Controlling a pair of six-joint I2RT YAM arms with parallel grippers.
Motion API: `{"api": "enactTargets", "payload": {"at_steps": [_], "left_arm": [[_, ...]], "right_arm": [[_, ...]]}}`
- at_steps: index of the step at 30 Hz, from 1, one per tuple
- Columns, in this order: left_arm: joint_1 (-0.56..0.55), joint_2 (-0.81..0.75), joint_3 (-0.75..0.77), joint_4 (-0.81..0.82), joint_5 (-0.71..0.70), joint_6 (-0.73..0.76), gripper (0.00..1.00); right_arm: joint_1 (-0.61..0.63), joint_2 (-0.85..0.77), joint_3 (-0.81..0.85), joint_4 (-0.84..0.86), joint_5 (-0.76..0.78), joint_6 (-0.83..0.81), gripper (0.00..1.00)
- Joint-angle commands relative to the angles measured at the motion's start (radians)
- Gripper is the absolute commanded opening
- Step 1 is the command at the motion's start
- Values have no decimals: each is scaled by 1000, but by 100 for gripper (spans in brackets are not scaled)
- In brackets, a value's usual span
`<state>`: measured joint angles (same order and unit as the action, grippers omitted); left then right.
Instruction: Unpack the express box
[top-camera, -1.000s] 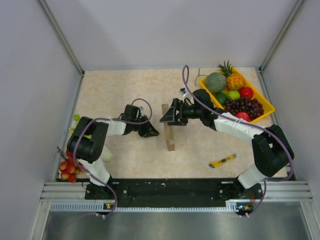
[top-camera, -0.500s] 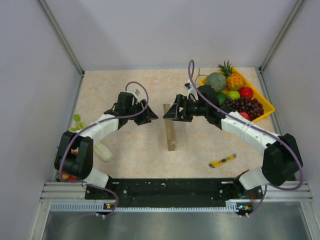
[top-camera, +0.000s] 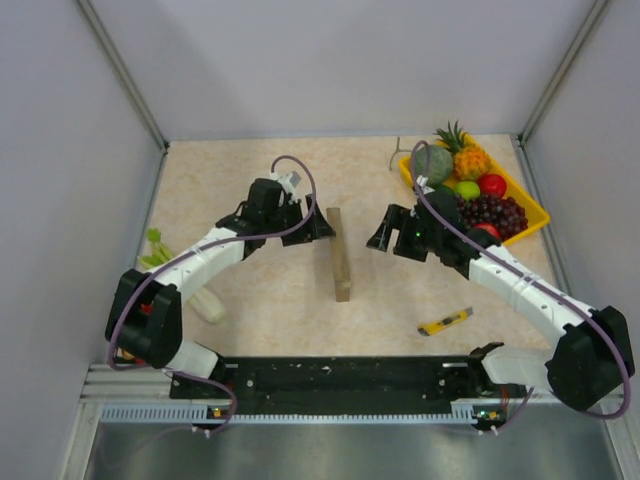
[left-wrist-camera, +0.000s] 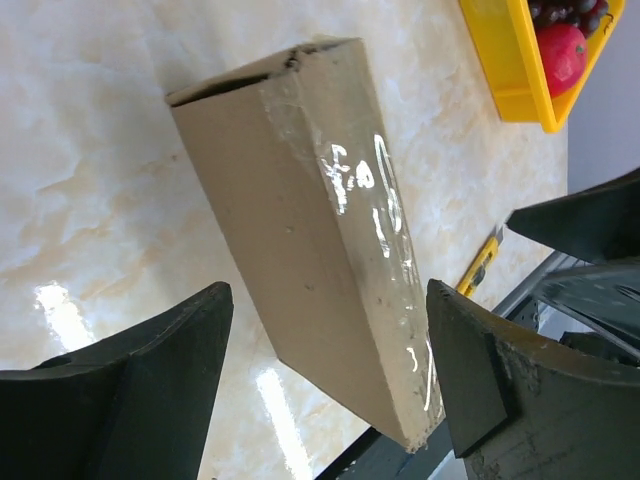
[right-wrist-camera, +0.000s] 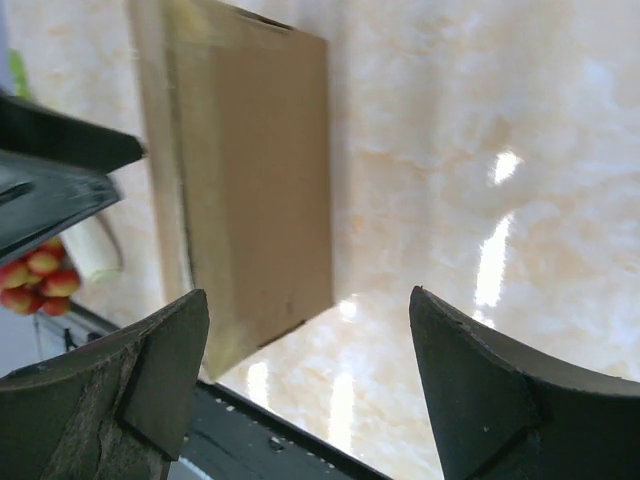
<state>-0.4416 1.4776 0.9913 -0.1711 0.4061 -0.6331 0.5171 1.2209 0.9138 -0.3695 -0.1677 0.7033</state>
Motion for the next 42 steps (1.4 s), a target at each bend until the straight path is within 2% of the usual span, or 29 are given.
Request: {"api": "enactTargets", "payload": {"at_steps": [1,2,6,10,12,14,18,19,22,25,26,29,31,32,33,36,42], "left_arm": [[-55,6,63,-1,-35,13,83],[-65,16,78,-1,-32,13,87],[-103,79,141,-60,-62,18,90],[-112,171,262,-287,-200,-3,91],[-112,217,320,-368,-208,-5,91],[-112,237,340,-384,-190,-2,90],[-97,256,357,-413,-181,13,75],[-86,257,360,-430,-173,27,67],[-16,234,298,-351,-32,64,56],[70,188,186,-257,126,46,56],[87,179,159,-204,158,41,57],[135,165,98,-183,185,39,64],[153,167,73,-182,177,49,75],[158,168,67,-182,174,50,84],[167,168,63,-185,166,53,86],[184,156,53,-208,117,70,89],[210,116,66,-338,-143,70,90]], "right_arm": [[-20,-49,-33,-60,97,7,80],[-23,-52,-38,-65,106,9,80],[-34,-54,-53,-75,119,9,80],[-42,-47,-59,-83,129,7,80],[-42,-41,-61,-86,135,4,81],[-43,-34,-64,-88,137,4,81],[-45,-15,-66,-89,139,5,80],[-45,-14,-66,-88,139,4,80],[-45,-3,-64,-88,139,5,81],[-45,12,-62,-88,134,4,81],[-43,18,-61,-88,132,4,81],[-45,43,-52,-86,120,1,81],[-43,63,-40,-86,111,-5,81],[-45,72,-35,-86,106,-8,81],[-43,77,-24,-86,103,-13,81],[-43,101,-7,-86,91,-39,81],[-25,153,28,-86,91,-97,82]]}}
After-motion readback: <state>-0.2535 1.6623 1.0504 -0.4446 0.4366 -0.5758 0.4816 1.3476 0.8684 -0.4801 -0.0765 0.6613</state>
